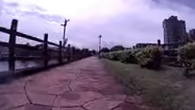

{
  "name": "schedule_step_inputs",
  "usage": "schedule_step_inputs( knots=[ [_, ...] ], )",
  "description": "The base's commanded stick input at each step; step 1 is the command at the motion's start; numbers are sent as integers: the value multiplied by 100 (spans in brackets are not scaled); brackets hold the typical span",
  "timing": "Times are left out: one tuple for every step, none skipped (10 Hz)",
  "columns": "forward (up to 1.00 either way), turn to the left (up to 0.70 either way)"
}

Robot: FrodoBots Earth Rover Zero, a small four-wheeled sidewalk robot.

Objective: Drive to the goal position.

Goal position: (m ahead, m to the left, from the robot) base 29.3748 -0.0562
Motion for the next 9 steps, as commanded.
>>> schedule_step_inputs(
  knots=[
    [100, 25],
    [100, 25],
    [100, 21],
    [100, 10],
    [100, 2],
    [100, 0],
    [100, 0],
    [100, 0],
    [100, 0]
  ],
)
